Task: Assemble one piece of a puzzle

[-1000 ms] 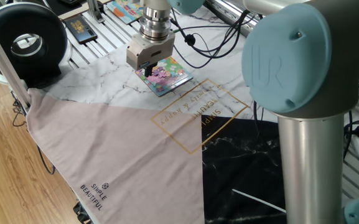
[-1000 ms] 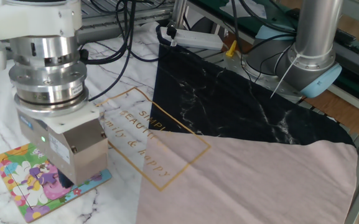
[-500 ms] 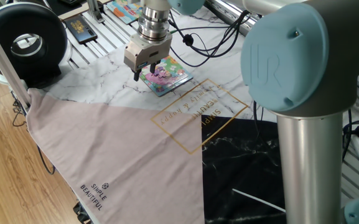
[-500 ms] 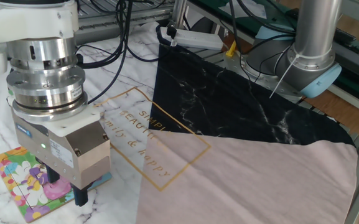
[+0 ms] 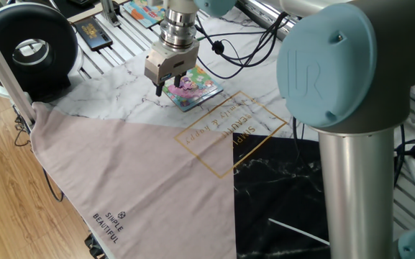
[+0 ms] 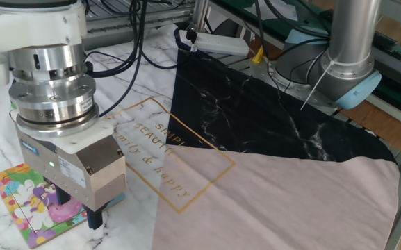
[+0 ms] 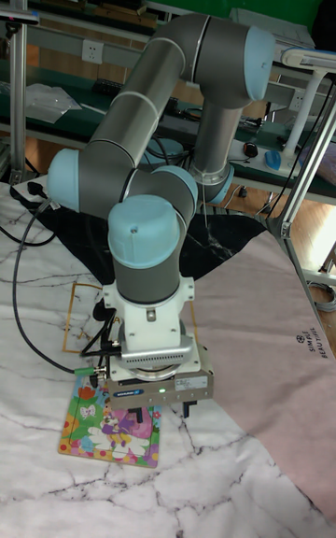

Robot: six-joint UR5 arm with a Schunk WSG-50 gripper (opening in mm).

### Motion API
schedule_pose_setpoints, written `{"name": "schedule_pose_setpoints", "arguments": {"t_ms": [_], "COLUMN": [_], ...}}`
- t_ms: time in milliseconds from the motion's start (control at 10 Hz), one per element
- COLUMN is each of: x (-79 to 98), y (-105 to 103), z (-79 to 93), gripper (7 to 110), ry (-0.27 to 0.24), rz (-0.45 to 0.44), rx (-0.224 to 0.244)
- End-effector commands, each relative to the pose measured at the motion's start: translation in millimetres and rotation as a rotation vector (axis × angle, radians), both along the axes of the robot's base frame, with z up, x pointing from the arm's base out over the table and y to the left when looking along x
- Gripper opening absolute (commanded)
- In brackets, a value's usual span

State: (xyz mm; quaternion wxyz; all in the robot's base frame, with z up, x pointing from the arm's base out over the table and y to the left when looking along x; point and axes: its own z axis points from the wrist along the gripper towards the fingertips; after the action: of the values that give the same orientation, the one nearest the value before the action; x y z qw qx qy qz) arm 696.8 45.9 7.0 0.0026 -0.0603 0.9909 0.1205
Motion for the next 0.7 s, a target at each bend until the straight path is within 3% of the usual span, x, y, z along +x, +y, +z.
{"name": "schedule_pose_setpoints", "arguments": {"t_ms": [0,600], "x": [-0.6,3.3], "y": [0.7,-0.4], "z": [-0.4,-3.4], "gripper": [66,66], "ry": [0.009,-0.003], "rz": [0.007,0.018], "rx": [0.008,0.003]}}
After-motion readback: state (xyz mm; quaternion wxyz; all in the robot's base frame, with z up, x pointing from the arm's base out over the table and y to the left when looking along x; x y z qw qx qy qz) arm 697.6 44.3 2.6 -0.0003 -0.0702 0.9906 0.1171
